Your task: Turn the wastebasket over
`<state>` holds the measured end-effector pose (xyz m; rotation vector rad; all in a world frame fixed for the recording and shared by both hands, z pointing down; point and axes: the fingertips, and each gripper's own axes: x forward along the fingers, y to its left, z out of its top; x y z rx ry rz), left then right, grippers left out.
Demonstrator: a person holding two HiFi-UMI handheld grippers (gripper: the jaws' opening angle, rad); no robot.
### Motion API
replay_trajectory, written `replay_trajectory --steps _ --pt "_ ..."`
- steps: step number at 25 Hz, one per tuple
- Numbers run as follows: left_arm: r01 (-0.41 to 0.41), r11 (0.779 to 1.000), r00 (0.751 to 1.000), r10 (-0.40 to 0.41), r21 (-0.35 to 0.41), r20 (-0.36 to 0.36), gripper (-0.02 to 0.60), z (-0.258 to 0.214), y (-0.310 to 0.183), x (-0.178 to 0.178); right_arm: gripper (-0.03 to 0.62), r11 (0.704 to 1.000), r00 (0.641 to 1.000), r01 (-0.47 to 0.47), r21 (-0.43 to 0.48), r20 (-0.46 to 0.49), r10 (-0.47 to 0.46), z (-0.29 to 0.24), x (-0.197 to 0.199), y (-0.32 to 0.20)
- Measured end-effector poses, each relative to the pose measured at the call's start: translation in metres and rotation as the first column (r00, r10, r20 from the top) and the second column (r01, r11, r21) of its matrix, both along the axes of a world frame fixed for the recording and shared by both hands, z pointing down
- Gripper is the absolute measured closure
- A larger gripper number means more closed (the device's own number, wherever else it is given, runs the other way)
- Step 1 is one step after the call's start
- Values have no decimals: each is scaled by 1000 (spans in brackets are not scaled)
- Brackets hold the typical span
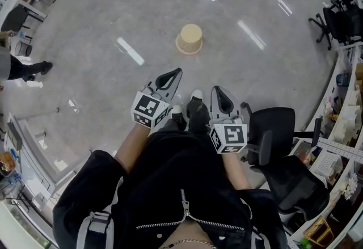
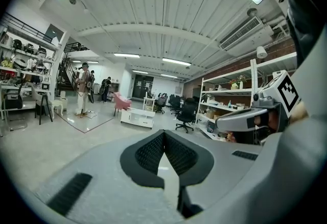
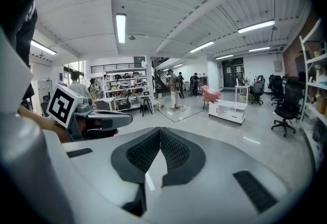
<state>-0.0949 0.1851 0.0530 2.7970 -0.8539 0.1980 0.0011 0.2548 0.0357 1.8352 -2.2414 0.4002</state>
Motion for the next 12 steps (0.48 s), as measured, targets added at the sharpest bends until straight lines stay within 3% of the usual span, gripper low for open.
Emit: replay_trajectory --steps 12 --pt "-5 1000 1000 6 -12 20 577 9 -34 24 583 1000 999 -8 -19 31 9 14 24 -35"
